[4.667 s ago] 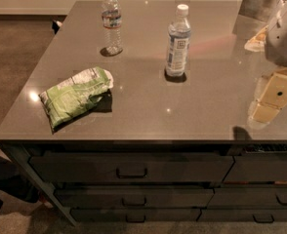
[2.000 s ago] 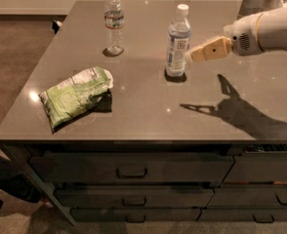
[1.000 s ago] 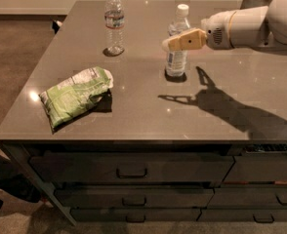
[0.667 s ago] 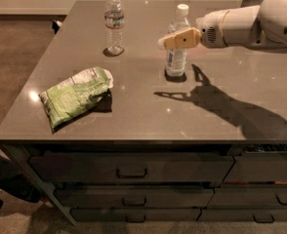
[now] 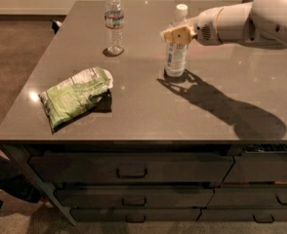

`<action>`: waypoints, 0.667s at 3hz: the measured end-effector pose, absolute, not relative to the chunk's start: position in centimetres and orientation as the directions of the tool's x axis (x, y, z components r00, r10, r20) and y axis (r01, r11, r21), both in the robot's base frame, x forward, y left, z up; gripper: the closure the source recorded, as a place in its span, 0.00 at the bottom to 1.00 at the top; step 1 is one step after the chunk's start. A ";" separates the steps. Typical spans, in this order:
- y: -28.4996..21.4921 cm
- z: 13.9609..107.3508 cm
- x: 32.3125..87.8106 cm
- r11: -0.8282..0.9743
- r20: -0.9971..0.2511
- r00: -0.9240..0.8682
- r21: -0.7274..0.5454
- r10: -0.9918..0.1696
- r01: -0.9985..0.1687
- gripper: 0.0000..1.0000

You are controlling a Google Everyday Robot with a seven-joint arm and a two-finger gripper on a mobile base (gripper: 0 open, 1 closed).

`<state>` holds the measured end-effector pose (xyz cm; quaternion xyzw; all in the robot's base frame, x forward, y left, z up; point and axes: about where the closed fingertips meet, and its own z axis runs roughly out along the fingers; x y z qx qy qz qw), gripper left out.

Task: Knock blue plastic bottle over

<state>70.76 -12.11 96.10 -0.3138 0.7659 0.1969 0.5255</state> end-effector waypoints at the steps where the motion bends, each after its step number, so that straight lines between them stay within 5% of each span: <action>1: -12.8 97.2 70.1 0.736 -0.905 -0.273 -0.061 -0.325 -0.674 0.68; 2: -14.3 99.3 69.8 0.745 -0.865 -0.306 -0.110 -0.398 -0.658 0.91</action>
Offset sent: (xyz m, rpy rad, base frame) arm -0.0346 -0.0664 0.0507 -0.3784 0.1952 -0.0360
